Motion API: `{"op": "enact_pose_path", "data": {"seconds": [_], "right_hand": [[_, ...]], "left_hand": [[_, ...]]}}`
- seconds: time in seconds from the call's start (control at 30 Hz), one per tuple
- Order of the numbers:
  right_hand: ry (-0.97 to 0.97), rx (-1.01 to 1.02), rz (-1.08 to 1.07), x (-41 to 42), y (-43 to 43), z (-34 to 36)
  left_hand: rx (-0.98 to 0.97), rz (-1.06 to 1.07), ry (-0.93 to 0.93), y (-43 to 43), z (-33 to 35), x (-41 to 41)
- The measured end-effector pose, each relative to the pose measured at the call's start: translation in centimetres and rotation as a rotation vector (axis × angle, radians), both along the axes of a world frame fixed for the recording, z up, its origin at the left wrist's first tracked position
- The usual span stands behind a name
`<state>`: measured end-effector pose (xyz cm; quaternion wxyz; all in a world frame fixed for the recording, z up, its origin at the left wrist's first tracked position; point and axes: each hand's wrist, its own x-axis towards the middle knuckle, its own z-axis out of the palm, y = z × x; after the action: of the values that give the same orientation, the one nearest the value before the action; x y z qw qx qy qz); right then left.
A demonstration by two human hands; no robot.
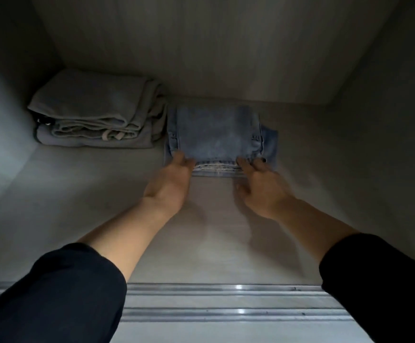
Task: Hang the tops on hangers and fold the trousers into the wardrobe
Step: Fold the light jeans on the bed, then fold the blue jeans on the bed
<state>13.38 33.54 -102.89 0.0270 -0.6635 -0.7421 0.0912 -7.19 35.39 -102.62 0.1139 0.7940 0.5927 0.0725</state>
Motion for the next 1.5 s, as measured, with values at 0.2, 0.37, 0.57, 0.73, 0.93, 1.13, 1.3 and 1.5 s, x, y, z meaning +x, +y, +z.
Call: {"op": "enact_pose_path", "data": {"seconds": [0.2, 0.37, 0.57, 0.73, 0.93, 1.13, 1.3, 1.5], "right_hand": [[-0.036, -0.015, 0.011, -0.6, 4.2, -0.9], [-0.035, -0.052, -0.009, -1.2, 7.4, -0.8], [-0.019, -0.187, -0.043, -1.3, 6.7, -0.3], [0.157, -0.211, -0.044, -1.6, 1.3, 0.2], [0.213, -0.277, -0.14, -3.3, -7.6, 8.7], [0.245, -0.314, -0.2, -4.6, -14.7, 25.6], [0.225, -0.313, -0.307, -4.5, -20.3, 41.1], [0.199, -0.261, -0.479, -2.4, -27.6, 56.4]], "left_hand": [[0.091, 0.005, 0.004, 4.3, -1.6, -0.3], [0.08, 0.009, 0.051, 7.1, -1.7, -0.3], [-0.112, 0.013, 0.058, 6.7, -0.5, -0.1], [-0.284, 0.008, 0.097, 0.3, -0.6, -1.2], [-0.349, 0.062, -0.092, -6.2, 8.7, 0.7], [-0.363, 0.0, -0.106, -12.0, 25.0, 1.0], [-0.374, -0.053, -0.051, -16.3, 40.0, 0.2], [-0.369, -0.251, 0.009, -20.7, 54.6, 2.3]]}}
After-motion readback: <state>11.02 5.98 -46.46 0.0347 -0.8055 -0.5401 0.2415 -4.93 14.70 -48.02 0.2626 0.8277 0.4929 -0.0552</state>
